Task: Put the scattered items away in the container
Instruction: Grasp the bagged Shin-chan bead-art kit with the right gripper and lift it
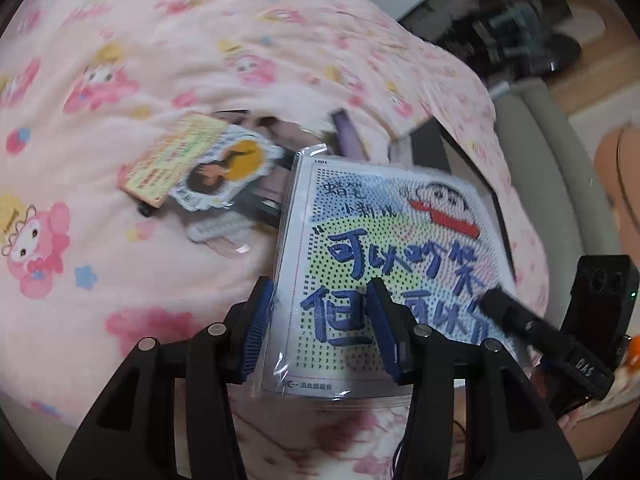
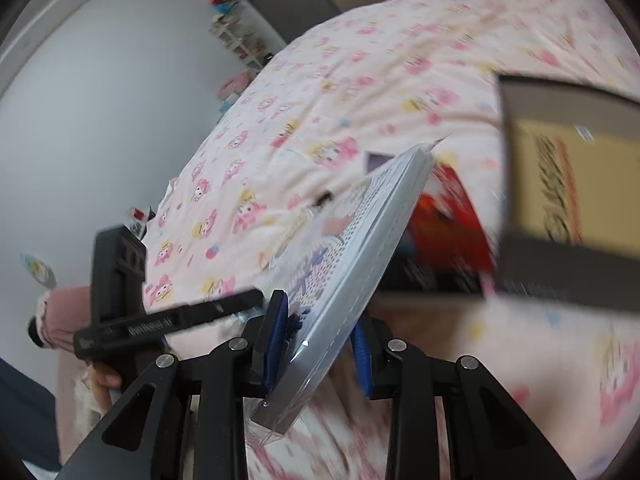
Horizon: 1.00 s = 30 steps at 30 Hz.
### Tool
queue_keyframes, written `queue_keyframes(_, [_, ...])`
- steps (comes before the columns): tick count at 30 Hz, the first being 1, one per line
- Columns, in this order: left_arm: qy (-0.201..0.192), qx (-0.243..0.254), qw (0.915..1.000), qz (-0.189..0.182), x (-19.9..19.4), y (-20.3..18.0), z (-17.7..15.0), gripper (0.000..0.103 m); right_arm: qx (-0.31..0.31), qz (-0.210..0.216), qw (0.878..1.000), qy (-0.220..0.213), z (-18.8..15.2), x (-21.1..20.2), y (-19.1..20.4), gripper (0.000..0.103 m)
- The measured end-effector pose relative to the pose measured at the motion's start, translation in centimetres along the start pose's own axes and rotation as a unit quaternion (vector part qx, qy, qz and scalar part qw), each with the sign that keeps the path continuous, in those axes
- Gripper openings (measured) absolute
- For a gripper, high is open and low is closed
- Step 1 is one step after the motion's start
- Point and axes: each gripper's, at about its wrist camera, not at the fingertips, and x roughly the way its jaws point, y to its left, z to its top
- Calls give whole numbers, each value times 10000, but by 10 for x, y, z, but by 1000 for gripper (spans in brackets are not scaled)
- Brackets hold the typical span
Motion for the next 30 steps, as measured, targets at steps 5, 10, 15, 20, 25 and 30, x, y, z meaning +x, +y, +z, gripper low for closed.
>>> queue_keyframes(5, [147,846,9942,646,10,-61,-16,48,673,338,9971,-89,-35,-31,-43,28])
queue_keyframes(10, [412,1128,9905,673,30,-92,-34,51,744,204,9970,-79,-53,-50,-63,33])
queue_keyframes(15, [620,1269,9877,672,57,-121,-48,51,996,20,9948,-194,-64,-68,-98,35])
queue_keyframes(20, [959,1245,9865,468,88,-134,-61,51,1149,-428,9922,-228,-72,-77,-126,37])
queue_keyframes(25, [1090,1402,9823,593,108,-150,-58,51,1454,-516,9878,-207,-75,-73,-151,39])
queue_keyframes(30, [1257,1356,9810,587,127,-154,-52,51,1583,-918,9830,-130,-77,-79,-163,43])
